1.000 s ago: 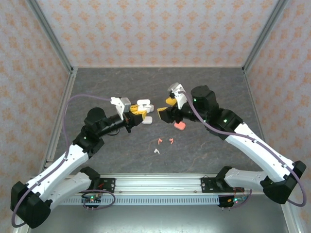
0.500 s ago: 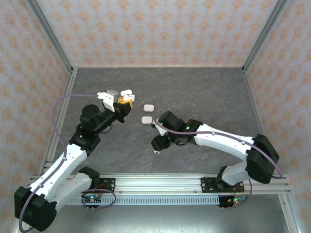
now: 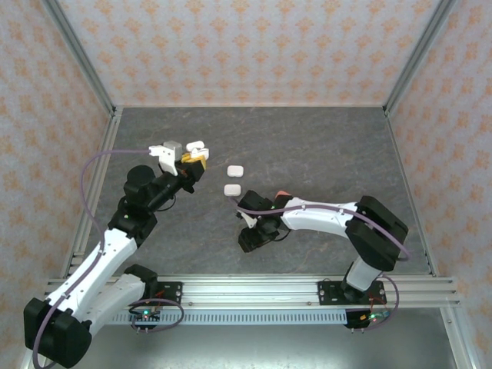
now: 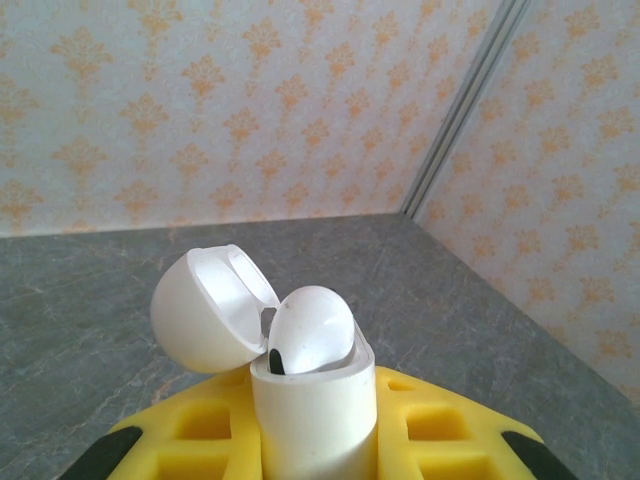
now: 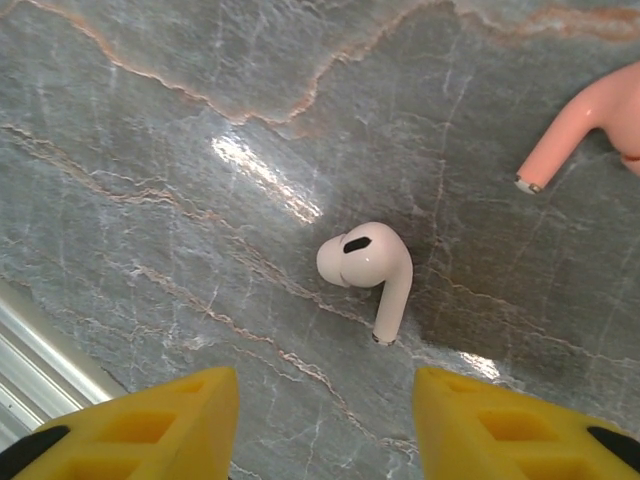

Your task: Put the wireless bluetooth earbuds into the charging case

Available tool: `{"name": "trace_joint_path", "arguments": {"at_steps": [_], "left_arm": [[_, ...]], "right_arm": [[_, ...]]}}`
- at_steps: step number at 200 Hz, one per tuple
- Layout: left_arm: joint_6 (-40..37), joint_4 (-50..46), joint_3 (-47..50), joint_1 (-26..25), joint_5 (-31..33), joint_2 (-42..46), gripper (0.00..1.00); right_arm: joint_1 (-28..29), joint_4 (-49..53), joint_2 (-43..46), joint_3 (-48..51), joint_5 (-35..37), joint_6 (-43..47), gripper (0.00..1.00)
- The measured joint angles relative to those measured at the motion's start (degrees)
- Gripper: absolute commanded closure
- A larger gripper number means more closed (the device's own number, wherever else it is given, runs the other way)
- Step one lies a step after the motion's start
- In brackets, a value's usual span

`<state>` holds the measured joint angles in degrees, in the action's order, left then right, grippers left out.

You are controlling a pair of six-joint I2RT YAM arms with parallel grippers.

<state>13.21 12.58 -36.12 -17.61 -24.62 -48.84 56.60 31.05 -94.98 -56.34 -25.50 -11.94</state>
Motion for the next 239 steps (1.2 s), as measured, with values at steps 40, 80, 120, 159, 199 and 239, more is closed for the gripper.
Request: {"name": "trace_joint_path", "arguments": {"at_steps": [40, 80, 120, 159, 199, 239], "left_arm": [[0.0, -0.4, 0.0, 0.0, 0.0, 0.5, 1.00], [0.0, -0.9, 0.0, 0.0, 0.0, 0.5, 1.00], [0.0, -0.9, 0.0, 0.0, 0.0, 0.5, 1.00], [0.0, -1.5, 0.0, 0.0, 0.0, 0.7, 1.00], [-0.1, -1.7, 0.0, 0.0, 0.0, 1.2, 1.00], [-0.2, -2.3, 0.0, 0.0, 0.0, 1.8, 1.00]], "right_arm": [[0.0, 0.0, -1.7, 0.0, 0.2, -0.1, 0.51], [0.0, -0.3, -2.5, -0.2, 0.1, -0.1, 0.51], [0.8, -1.3, -3.2, -0.9, -0.3, -0.1, 0.52], [1.6, -2.1, -4.9, -2.2, -0.9, 0.0, 0.52], [1.9, -2.4, -4.9, -2.7, -1.6, 0.0, 0.53], [1.9, -0.2, -4.7, -4.1, -0.5, 1.9, 0.53]]}}
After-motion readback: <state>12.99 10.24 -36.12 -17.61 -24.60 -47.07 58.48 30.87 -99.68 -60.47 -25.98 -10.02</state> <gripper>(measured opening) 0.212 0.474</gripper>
